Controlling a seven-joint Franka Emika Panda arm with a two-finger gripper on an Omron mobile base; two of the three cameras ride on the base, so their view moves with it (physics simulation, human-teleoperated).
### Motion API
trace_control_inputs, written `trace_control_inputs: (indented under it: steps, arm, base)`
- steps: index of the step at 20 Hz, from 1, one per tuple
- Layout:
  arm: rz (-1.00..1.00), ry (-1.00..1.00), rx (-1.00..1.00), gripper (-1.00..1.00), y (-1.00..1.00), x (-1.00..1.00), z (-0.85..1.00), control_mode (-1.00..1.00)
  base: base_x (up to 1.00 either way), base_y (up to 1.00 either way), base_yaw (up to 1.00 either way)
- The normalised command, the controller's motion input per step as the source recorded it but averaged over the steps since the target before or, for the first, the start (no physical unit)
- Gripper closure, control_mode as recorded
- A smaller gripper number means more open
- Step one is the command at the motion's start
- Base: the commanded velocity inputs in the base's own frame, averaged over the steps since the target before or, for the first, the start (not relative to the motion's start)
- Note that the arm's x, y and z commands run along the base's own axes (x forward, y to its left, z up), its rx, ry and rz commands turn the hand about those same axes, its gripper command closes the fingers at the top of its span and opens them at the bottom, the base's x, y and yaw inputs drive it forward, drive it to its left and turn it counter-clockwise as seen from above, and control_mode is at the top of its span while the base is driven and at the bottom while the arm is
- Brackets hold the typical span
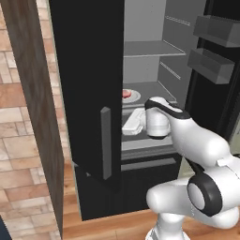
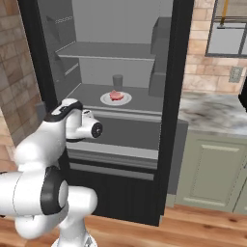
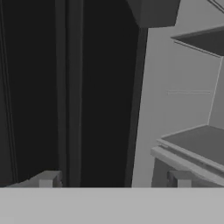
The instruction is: Retrieve the steak from the fridge and place it on the saucepan with marinade on the stove.
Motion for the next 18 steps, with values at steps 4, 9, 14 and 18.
trace_control_inputs:
  steps: [4,9,14,18]
  arm:
    - [0.19,0.00,0.02,-1.00,0.38,-0.04,-0.03,-1.00]
    - [0.24,0.00,0.02,-1.00,0.58,-0.19,-0.19,-1.00]
    - [0.27,0.00,0.02,-1.00,0.90,-0.37,-0.48,-1.00]
    - [0.18,-0.01,0.00,-1.00,1.00,-0.22,-0.58,-1.00]
  base:
    - [0.00,0.00,0.00]
    - [0.00,0.00,0.00]
    - [0.00,0.00,0.00]
    - [0.00,0.00,0.00]
